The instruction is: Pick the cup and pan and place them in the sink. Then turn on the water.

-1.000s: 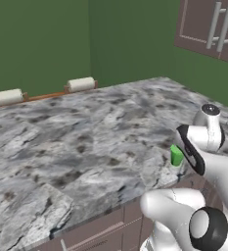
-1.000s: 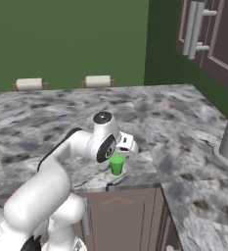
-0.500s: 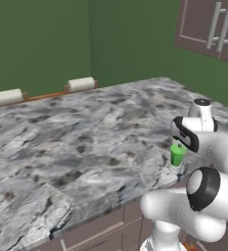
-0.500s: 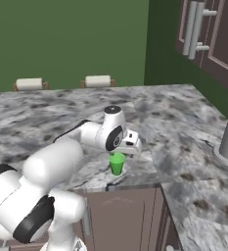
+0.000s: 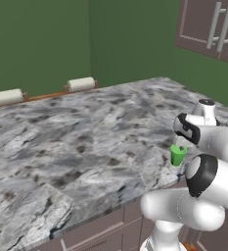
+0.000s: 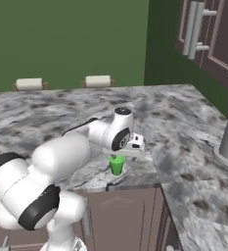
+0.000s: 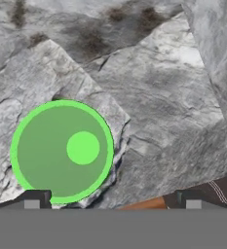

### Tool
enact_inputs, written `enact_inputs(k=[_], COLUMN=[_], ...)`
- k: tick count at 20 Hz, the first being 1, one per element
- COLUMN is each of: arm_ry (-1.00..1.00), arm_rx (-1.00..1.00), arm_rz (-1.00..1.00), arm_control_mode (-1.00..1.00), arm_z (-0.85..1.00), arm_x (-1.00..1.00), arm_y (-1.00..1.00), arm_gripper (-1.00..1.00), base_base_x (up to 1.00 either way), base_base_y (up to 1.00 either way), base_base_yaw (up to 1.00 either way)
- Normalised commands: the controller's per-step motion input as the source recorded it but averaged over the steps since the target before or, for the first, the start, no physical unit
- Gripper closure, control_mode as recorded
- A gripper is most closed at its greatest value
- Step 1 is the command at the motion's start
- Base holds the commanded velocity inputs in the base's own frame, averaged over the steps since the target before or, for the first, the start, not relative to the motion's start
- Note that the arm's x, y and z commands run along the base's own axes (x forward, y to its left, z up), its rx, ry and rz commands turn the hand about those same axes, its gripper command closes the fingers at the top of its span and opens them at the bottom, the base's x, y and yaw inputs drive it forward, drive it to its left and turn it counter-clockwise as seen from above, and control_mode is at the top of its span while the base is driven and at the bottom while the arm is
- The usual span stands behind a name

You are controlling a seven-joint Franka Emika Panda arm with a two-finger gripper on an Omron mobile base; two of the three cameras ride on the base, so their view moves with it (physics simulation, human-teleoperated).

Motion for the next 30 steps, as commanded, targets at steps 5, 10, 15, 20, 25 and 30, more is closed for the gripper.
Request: enact_inputs(k=[5, 10, 15, 20, 25, 30], arm_ry=[0.00, 0.00, 0.01, 0.00, 0.01, 0.00], arm_rx=[0.00, 0.00, 0.00, 0.00, 0.00, 0.00], arm_rz=[0.00, 0.00, 0.00, 0.00, 0.00, 0.00], arm_control_mode=[-1.00, -1.00, -1.00, -1.00, -1.00, -1.00], arm_z=[0.00, -0.17, -0.27, -0.34, -0.24, 0.00], arm_x=[0.12, 0.21, 0.01, 0.00, 0.00, 0.00], arm_y=[0.00, 0.00, 0.00, 0.00, 0.00, 0.00], arm_gripper=[-1.00, -1.00, -1.00, -1.00, -1.00, -1.00], base_base_x=[0.00, 0.00, 0.00, 0.00, 0.00, 0.00], base_base_y=[0.00, 0.00, 0.00, 0.00, 0.00, 0.00], base_base_yaw=[0.00, 0.00, 0.00, 0.00, 0.00, 0.00])
